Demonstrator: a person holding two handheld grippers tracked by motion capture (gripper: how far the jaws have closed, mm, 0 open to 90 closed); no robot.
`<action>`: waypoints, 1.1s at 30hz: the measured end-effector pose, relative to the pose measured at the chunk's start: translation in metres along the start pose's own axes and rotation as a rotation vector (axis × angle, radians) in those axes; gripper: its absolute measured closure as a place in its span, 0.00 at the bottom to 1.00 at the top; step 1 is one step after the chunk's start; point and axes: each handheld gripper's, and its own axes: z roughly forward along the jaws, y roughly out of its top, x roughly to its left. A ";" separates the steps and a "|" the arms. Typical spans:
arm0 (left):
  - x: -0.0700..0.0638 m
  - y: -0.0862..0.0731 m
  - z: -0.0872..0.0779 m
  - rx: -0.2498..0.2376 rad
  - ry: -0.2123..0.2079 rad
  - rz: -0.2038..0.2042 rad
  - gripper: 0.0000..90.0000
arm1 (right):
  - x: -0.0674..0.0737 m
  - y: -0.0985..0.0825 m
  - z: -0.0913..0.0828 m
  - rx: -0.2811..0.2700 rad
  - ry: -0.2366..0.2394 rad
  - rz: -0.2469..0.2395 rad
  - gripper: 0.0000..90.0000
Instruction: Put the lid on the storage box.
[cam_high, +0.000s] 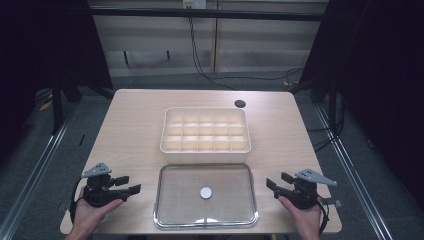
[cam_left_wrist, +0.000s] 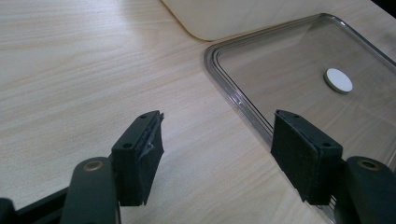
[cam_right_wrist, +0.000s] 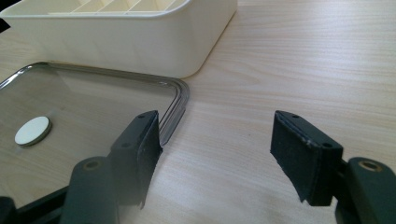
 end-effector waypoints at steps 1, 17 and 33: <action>0.001 0.000 0.000 0.000 0.002 0.003 0.37 | 0.001 0.000 0.000 0.007 0.000 -0.002 0.36; -0.015 0.012 0.000 -0.013 -0.032 0.020 0.40 | 0.013 0.018 -0.008 0.047 0.118 0.026 0.47; -0.019 0.044 0.016 0.013 -0.029 0.078 0.50 | 0.027 0.061 0.017 0.062 0.185 0.009 0.41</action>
